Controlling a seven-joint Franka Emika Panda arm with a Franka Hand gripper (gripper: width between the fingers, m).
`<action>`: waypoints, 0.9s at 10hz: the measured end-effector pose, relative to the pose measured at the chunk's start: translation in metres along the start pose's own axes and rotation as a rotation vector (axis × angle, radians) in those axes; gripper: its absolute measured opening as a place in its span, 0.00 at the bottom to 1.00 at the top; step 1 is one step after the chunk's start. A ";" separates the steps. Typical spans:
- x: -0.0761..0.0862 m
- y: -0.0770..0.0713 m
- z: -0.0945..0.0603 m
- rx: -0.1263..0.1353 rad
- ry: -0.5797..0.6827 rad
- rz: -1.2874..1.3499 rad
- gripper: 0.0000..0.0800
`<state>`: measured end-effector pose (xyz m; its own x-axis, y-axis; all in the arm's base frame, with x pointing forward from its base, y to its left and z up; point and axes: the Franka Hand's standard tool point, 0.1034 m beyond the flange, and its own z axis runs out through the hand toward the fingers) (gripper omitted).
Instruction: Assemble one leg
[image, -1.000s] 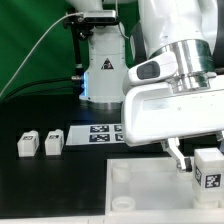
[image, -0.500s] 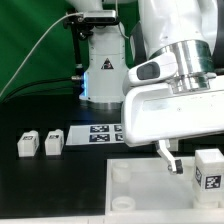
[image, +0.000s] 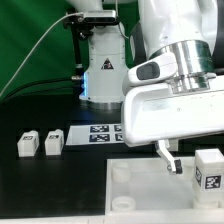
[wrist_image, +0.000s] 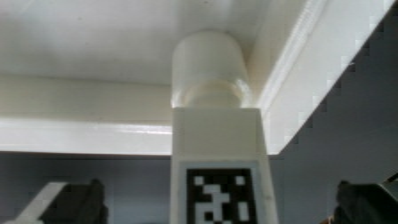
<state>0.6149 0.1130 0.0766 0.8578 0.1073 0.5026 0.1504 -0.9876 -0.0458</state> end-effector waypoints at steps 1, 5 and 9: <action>0.015 -0.001 -0.009 0.011 -0.053 0.003 0.81; 0.031 -0.004 -0.011 0.054 -0.338 0.024 0.81; 0.018 0.002 -0.002 0.096 -0.691 0.042 0.81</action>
Offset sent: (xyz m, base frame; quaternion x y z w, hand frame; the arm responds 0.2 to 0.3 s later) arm 0.0263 -0.0050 0.0079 -0.0125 -0.2078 0.0077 0.9781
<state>0.6290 0.1131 0.0874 0.9751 0.1489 -0.1643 0.1254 -0.9814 -0.1452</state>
